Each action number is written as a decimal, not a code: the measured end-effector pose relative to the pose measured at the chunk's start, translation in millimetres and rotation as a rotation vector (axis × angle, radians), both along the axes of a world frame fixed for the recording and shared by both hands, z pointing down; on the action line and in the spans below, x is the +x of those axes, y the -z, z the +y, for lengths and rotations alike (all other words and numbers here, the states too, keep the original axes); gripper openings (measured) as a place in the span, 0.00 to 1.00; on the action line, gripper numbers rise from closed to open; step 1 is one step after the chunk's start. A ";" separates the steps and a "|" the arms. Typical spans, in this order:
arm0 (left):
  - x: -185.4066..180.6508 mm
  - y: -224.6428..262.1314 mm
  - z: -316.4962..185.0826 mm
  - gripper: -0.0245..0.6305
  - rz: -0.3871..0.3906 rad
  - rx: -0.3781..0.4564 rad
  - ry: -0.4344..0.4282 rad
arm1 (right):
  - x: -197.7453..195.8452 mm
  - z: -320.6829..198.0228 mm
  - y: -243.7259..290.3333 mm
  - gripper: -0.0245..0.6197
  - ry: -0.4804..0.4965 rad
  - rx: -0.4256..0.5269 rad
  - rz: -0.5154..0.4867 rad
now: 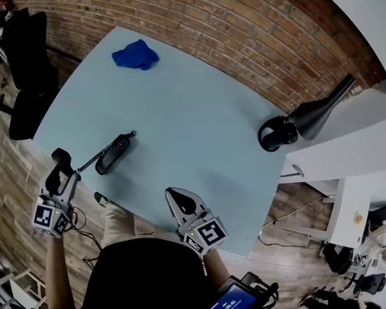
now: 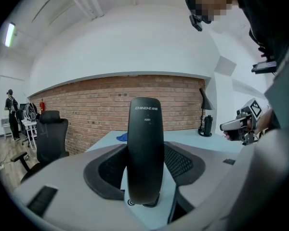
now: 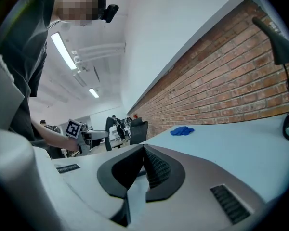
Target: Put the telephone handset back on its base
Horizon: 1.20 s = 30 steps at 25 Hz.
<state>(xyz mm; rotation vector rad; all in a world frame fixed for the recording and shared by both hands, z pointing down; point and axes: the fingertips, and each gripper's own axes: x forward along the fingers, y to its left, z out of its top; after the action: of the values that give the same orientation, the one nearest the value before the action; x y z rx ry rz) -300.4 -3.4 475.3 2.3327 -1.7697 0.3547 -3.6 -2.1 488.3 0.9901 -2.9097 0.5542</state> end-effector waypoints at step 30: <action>65.3 -124.1 -105.3 0.44 -0.075 -0.339 -0.259 | -1.2 -14.3 -12.7 0.07 -0.095 -0.074 0.044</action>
<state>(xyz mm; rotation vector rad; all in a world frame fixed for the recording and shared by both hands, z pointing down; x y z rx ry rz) -235.1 -108.6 599.3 2.3207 -1.3090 0.7289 -4.8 -16.4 501.1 1.1210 -2.7943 0.6304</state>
